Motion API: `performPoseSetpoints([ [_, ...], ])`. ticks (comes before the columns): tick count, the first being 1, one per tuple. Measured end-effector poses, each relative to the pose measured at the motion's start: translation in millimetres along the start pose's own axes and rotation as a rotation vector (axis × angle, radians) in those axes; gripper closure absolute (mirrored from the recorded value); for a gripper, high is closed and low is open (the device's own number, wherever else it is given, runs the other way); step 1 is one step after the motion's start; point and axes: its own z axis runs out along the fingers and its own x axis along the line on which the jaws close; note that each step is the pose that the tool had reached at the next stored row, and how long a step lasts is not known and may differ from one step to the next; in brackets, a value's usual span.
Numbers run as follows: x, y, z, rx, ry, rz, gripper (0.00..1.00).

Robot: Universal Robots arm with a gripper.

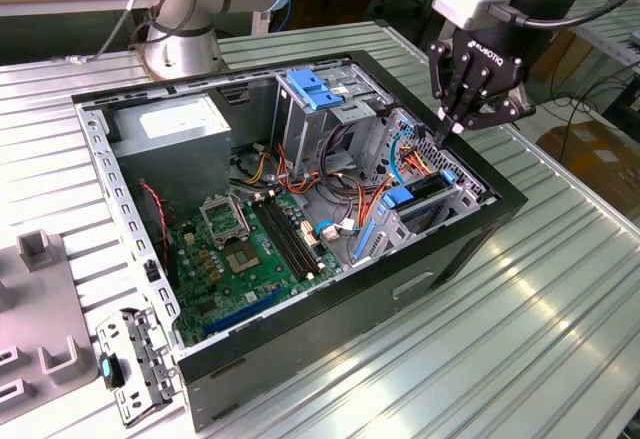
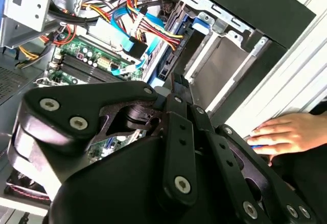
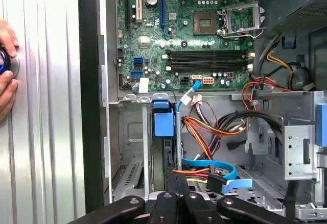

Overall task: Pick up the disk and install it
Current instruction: 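Insert the second disk wire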

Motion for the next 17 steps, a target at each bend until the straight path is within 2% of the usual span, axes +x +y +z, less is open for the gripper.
performPoseSetpoints([
  [1,-3.9,-0.2,-1.7,-0.0048,0.0004,0.0,0.89],
  [2,-7.4,-0.9,-1.8,-0.0134,0.0015,0.0,0.89],
  [3,-10.8,-1.9,-1.8,-0.0248,0.0029,0.0,0.89],
  [4,-13.2,-2.4,-1.9,-0.032,0.0037,-0.001,0.89],
  [6,-18.6,-3.0,-2.0,-0.0452,0.0061,-0.001,0.89],
  [8,-23.0,-4.1,-1.6,-0.0545,0.0089,-0.001,0.89],
  [10,-25.1,-7.6,1.5,-0.0589,0.0092,0.0,0.89],
  [13,-29.0,-14.3,5.0,-0.0602,0.01,0.002,0.89],
  [15,-35.9,-14.9,5.5,-0.0604,0.0102,0.002,0.89],
  [16,-43.0,-14.7,5.4,-0.0602,0.0178,0.002,0.89],
  [17,-49.7,-14.5,5.6,-0.0596,0.0321,0.003,0.89],
])
